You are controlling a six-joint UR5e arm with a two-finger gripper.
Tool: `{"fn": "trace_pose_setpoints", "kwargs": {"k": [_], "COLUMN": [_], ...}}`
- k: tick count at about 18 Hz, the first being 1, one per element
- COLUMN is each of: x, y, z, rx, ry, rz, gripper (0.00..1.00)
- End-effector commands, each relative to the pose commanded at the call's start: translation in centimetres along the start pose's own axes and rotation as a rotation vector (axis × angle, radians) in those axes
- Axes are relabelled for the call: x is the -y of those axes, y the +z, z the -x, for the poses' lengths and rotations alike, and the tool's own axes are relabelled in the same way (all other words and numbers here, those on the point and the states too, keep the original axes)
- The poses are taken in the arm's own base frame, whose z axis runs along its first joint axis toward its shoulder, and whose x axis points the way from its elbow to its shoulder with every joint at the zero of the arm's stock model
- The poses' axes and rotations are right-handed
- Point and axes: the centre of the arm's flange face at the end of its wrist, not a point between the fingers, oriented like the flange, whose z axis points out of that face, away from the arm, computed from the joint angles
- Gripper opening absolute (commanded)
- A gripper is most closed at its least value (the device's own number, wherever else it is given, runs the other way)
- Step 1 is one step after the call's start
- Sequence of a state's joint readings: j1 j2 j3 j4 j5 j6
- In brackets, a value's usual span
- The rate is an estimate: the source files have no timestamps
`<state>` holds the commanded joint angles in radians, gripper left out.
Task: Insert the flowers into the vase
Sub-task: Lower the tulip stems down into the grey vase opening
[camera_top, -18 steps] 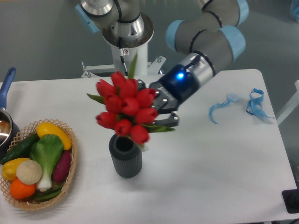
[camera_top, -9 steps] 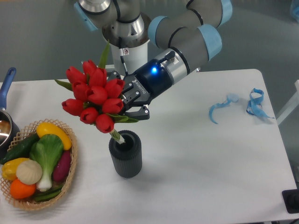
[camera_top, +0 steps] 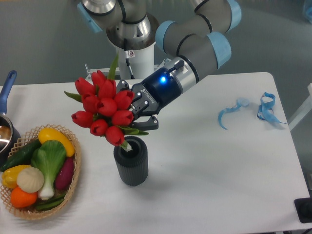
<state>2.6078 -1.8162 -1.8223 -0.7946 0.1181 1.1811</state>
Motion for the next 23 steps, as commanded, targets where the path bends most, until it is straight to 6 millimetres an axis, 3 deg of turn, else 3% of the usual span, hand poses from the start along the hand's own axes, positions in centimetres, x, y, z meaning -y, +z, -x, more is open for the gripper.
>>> {"fn": "trace_pose_setpoints", "kwargs": {"k": [14, 19, 23], "x": [-4.9, -8.1, -8.9], "y": [-0.4, -0.1, -0.8], "z": [1.7, 2.0, 2.1], "rx": [0.019, 0.011, 0.022], "ry": [-0.047, -0.023, -0.023], "rz": [0.038, 0.041, 0.040], "gripper": [0.26, 0.26, 0.26]}}
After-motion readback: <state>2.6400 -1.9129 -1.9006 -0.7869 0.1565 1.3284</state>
